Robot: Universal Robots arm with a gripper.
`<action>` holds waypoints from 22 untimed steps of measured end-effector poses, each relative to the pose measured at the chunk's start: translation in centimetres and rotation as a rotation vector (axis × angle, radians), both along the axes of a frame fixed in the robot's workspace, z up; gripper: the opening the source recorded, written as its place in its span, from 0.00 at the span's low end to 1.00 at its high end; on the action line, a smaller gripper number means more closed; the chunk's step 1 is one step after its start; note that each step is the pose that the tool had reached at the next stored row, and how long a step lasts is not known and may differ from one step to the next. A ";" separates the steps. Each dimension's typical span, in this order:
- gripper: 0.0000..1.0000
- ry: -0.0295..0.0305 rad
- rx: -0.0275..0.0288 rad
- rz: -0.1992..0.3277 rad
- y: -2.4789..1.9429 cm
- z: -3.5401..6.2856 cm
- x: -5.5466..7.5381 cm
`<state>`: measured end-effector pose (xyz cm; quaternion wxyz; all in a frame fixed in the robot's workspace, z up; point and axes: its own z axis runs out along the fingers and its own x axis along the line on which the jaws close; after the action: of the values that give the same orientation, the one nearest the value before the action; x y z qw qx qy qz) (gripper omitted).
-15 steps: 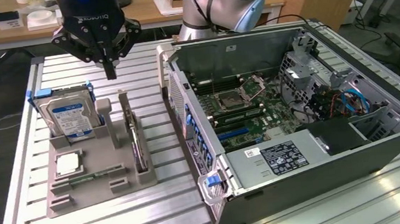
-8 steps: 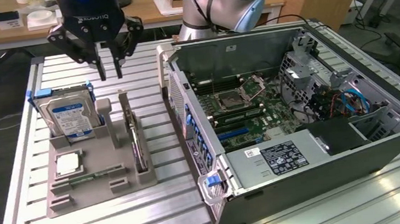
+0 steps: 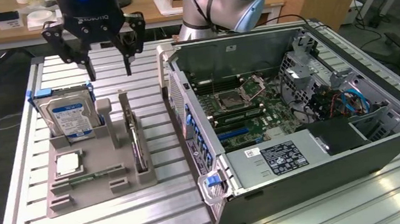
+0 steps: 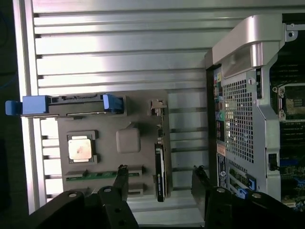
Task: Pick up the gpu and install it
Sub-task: 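Pick up the gpu and move the gpu toward the slot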
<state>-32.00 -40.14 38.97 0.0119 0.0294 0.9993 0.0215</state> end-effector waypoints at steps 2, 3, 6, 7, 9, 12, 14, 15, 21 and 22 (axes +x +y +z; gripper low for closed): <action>0.65 0.0040 0.0000 0.025 0.00 -0.24 0.0; 0.65 0.0067 0.0001 0.033 -0.04 -0.40 0.0; 0.65 0.0092 -0.0007 0.041 -0.29 -0.88 0.0; 0.65 0.0092 -0.0011 0.044 -0.36 -1.06 0.0; 0.65 0.0093 -0.0017 0.050 -0.49 -1.41 0.0; 0.65 0.0094 -0.0018 0.056 -1.00 -1.95 0.0; 0.65 0.0090 -0.0017 0.058 -1.36 -2.33 0.0; 0.65 0.0090 -0.0016 0.060 -1.46 -2.52 0.0; 0.65 0.0092 -0.0020 0.097 -1.52 -3.60 0.4; 0.65 0.0092 -0.0020 0.100 -1.56 -3.78 0.4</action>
<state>-31.62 -41.70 35.19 0.0063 -0.0204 0.9996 0.0209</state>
